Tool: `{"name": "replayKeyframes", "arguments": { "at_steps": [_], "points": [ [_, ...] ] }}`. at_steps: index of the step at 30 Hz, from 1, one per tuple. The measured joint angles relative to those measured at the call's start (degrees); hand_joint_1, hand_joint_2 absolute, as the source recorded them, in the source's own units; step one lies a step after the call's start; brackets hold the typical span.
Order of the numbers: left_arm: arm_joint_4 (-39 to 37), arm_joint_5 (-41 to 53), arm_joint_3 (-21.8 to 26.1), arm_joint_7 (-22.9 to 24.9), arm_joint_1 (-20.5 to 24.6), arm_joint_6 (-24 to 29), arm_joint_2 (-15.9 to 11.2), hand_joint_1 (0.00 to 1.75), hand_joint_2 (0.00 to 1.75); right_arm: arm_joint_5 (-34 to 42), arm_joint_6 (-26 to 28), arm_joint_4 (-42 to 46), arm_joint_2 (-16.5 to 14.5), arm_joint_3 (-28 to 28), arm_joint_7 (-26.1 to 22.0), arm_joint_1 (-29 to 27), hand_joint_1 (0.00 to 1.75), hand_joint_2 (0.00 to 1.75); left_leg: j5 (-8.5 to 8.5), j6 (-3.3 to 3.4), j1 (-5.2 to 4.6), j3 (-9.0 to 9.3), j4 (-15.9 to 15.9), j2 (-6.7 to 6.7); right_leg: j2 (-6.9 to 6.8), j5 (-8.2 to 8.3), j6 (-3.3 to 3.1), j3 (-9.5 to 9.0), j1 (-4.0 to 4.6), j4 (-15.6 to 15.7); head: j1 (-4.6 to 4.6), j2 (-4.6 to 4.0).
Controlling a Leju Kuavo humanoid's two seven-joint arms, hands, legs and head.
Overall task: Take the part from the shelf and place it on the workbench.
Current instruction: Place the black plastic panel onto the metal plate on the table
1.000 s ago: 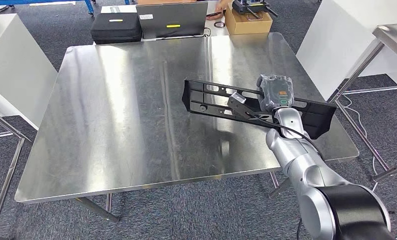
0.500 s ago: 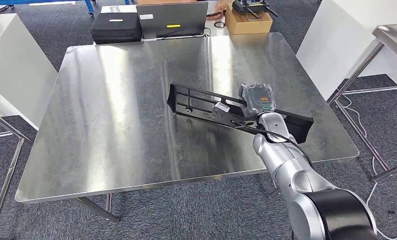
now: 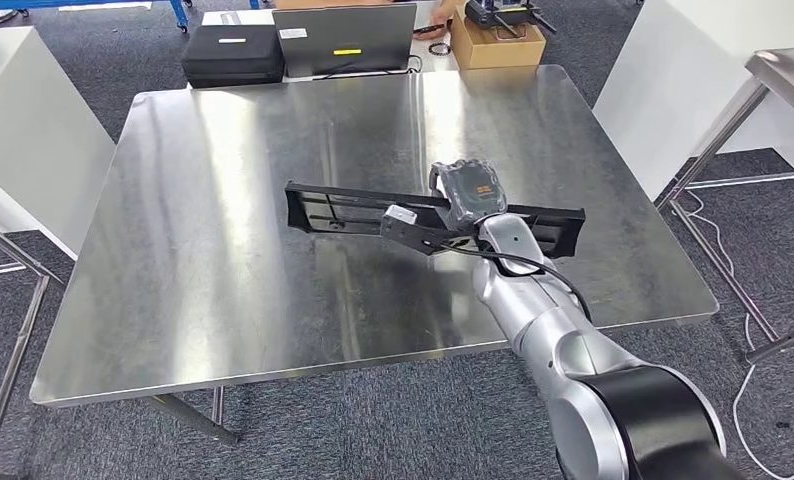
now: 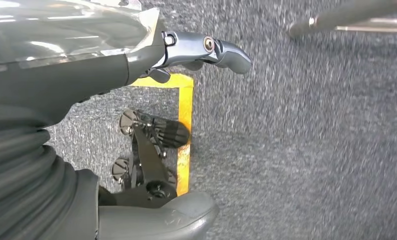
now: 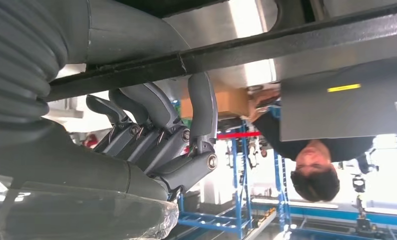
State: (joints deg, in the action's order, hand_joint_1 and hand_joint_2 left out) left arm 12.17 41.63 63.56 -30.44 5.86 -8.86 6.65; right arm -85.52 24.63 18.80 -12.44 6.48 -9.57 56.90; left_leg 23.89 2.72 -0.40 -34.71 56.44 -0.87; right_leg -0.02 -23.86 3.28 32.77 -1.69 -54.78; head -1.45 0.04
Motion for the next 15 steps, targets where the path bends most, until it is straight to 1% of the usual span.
{"name": "replayKeyframes", "arguments": {
  "at_steps": [3,7,8,10,12,15],
  "points": [
    [0.0,-0.19,0.59,0.15,-0.07,0.51,-0.02,0.0,1.75,0.61,0.01,-0.37,-0.78,0.03,-0.02,0.01,1.75,1.75,0.0,0.0,0.0,0.0,0.0,-0.02,-0.01,0.0,-0.01,0.0,0.0,0.0,-0.01,0.0],
    [0.0,-0.14,0.86,0.34,-0.09,1.02,-0.03,0.0,1.75,0.87,0.02,-0.73,-1.08,0.03,-0.02,0.02,0.0,0.0,0.0,0.0,0.0,0.0,0.0,-0.01,0.0,0.0,-0.01,-0.01,0.0,0.0,-0.01,0.0],
    [0.0,-0.04,0.89,0.63,-0.09,1.34,-0.03,0.0,1.75,0.9,-0.01,-0.8,-1.12,0.03,-0.02,0.02,0.0,0.0,0.0,0.0,0.0,0.0,0.0,-0.01,0.0,0.0,-0.01,-0.01,0.0,0.0,-0.01,0.0],
    [0.0,0.2,0.92,2.17,-0.09,1.98,-0.04,0.0,0.87,0.93,-0.24,-0.91,-1.16,0.04,0.08,0.04,0.0,0.0,0.0,0.0,-0.01,0.0,0.0,-0.02,-0.01,0.0,-0.01,-0.01,-0.01,0.0,-0.01,0.0],
    [-0.02,0.3,1.03,4.91,-0.1,2.0,-0.05,0.0,0.0,0.96,-0.67,-1.02,-1.28,0.08,0.38,0.08,0.0,0.0,0.0,0.0,-0.01,-0.01,0.0,-0.01,0.0,0.0,0.0,-0.01,0.0,0.0,-0.01,0.0],
    [-0.04,-0.21,1.62,8.05,-0.11,1.44,-0.07,0.0,0.0,1.0,-1.4,-1.22,-1.58,0.21,0.92,0.32,0.0,0.0,0.0,0.0,-0.01,-0.01,0.0,-0.01,0.0,0.0,0.0,-0.01,0.0,0.0,-0.01,0.0]
  ]
}}
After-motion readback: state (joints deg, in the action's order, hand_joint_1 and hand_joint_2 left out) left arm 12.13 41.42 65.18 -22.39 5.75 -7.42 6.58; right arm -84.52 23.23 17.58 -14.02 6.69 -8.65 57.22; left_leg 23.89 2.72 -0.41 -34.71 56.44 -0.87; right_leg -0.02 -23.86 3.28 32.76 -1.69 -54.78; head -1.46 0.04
